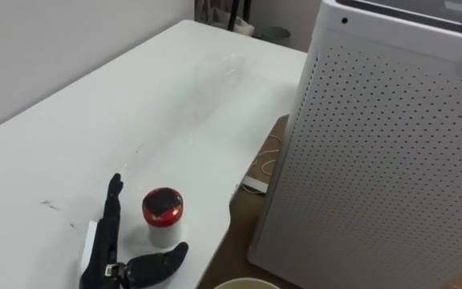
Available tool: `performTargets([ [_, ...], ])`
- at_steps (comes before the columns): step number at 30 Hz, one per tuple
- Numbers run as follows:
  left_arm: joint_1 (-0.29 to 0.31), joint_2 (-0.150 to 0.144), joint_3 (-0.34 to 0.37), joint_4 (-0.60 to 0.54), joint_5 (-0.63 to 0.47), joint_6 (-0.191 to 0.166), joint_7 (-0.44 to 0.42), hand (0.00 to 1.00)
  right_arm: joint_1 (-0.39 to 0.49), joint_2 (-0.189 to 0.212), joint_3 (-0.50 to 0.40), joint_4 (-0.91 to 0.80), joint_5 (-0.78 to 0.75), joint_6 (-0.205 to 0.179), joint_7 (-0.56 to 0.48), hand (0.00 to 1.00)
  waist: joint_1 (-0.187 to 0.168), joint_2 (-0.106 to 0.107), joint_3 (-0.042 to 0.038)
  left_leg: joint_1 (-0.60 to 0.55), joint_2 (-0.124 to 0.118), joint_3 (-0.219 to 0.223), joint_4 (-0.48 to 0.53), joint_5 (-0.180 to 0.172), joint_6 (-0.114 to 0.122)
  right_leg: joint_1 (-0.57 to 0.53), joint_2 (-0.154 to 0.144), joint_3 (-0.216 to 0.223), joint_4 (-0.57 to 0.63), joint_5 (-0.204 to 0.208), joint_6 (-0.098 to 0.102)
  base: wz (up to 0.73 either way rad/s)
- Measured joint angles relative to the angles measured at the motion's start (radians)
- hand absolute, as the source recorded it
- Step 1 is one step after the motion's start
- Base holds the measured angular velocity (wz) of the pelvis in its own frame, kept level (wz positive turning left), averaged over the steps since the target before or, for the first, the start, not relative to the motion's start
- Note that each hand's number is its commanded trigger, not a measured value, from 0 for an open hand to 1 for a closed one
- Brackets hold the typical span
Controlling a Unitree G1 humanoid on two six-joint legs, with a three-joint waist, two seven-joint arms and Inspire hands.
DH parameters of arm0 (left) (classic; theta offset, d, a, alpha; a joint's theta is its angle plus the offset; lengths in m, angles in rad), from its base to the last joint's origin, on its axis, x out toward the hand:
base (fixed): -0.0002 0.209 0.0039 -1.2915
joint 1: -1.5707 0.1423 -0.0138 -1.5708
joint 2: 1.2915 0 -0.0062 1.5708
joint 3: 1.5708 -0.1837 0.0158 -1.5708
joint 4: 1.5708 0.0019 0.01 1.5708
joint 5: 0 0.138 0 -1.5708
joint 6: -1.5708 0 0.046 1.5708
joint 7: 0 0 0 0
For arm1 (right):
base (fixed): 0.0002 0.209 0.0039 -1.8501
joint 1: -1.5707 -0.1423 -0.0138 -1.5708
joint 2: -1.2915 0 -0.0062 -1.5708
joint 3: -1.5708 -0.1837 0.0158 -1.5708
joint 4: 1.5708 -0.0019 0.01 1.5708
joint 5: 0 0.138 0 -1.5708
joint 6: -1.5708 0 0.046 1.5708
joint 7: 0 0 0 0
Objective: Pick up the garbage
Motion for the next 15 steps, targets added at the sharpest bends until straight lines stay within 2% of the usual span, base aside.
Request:
performTargets([
  [5, -0.010, -0.001, -0.002, 0.000, -0.001, 0.007, 0.000, 0.00, 0.005, -0.001, 0.017, -0.012, 0.000, 0.000, -0.002, 1.00, -0.001, 0.002, 0.0007, 0.000, 0.001, 0.000, 0.000, 0.000, 0.000, 0.000, 0.001, 0.001, 0.000, 0.000, 0.000, 0.00],
  [9, -0.022, -0.001, -0.002, 0.000, -0.004, 0.014, 0.002, 0.00, 0.012, -0.001, 0.024, -0.014, 0.001, 0.000, -0.007, 1.00, -0.002, 0.008, 0.0043, -0.001, 0.001, -0.001, -0.002, 0.000, 0.000, -0.001, 0.002, 0.000, 0.000, 0.002, -0.001, 0.00],
  [15, -0.042, -0.001, -0.001, 0.020, -0.030, 0.014, 0.007, 0.00, 0.022, -0.001, 0.027, -0.015, -0.027, 0.000, -0.011, 1.00, -0.019, 0.011, 0.0025, 0.004, 0.002, 0.001, -0.004, 0.000, 0.000, 0.001, 0.003, 0.005, 0.000, 0.002, -0.001, -0.01],
])
